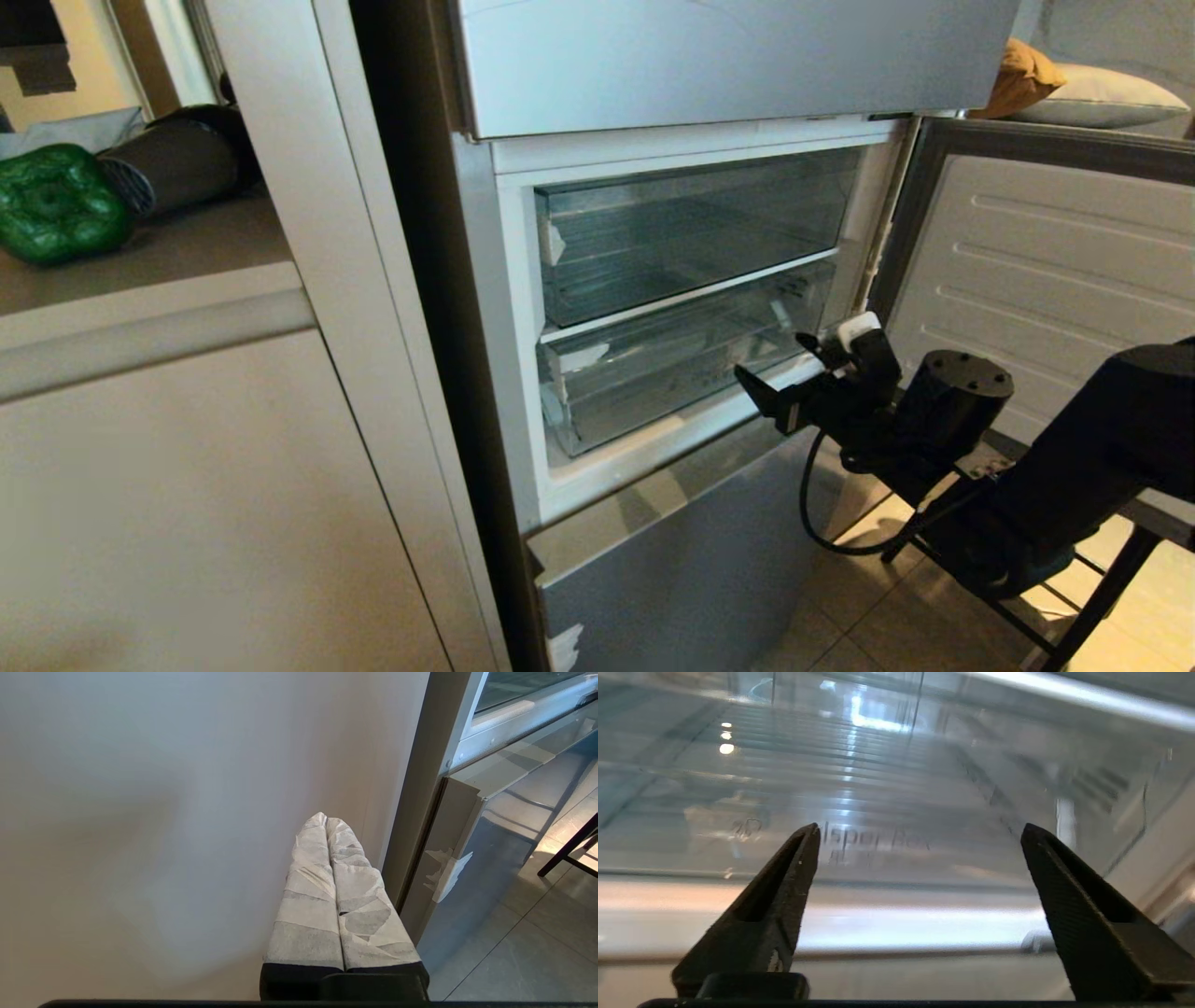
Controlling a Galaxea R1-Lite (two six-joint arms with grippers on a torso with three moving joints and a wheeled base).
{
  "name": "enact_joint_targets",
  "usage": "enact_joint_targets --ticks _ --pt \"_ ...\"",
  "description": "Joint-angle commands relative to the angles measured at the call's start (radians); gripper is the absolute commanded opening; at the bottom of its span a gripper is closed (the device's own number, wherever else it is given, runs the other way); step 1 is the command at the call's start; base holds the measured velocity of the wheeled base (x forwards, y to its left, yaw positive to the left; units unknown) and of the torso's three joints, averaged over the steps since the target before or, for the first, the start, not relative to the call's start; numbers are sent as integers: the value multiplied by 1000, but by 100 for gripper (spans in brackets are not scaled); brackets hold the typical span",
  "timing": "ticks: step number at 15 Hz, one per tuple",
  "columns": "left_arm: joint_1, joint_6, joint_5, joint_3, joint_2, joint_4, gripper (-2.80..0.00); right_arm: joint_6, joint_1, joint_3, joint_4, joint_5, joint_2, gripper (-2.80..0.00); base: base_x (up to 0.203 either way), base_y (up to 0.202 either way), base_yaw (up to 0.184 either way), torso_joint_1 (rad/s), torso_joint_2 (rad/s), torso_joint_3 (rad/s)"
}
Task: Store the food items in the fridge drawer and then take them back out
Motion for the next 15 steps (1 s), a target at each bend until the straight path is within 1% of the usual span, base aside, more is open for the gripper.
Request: enact_joint_targets --ticks 1,9,13,15 --pt "0 0 0 6 0 -1 -280 -8 17 -41 -8 2 34 0 0 0 0 0 0 0" --pt "0 0 0 6 0 -1 -280 -24 23 -217 -8 -6 128 0 0 0 0 0 0 0" --pt "0 0 0 6 0 -1 -280 -37 7 -253 -8 -7 133 0 0 0 0 0 0 0" --pt "0 0 0 6 0 -1 -280 -38 4 -279 12 -7 133 0 0 0 0 0 0 0"
